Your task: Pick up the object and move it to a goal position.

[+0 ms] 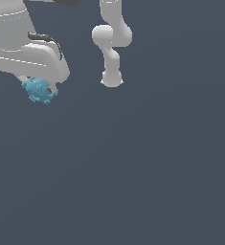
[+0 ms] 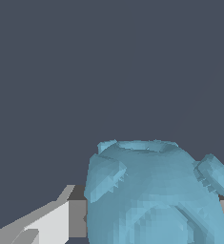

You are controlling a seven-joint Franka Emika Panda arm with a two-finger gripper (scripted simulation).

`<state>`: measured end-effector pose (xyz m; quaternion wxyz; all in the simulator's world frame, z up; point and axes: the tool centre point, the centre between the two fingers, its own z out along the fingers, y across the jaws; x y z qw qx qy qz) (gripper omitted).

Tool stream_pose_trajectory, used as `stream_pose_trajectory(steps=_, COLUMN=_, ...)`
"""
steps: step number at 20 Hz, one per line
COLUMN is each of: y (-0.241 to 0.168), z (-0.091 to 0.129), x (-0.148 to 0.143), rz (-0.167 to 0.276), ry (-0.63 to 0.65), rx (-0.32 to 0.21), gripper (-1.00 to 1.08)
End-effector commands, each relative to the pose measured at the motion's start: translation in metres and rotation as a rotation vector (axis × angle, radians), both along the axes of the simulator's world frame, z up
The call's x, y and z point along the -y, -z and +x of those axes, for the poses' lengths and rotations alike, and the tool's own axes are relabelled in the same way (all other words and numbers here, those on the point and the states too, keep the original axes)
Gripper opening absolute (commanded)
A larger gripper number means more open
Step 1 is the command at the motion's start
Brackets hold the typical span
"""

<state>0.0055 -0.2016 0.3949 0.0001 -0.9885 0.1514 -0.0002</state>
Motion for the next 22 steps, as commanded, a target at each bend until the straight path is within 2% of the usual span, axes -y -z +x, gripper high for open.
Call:
stream_pose_trajectory(steps=1, y=-0.012, z=0.004, x=0.009, rz=0.0, ry=-0.001, rx=0.0, gripper=-1.0)
stream_pose_trajectory(steps=10, y=-0.039, z=0.014, x=0.031, rz=0.0, ry=-0.001, rx=0.0, gripper=-1.0)
stream_pose_trajectory(steps=22, y=-0.05, z=0.019, x=0.041, rz=0.0, ry=0.0, rx=0.0, gripper=-1.0)
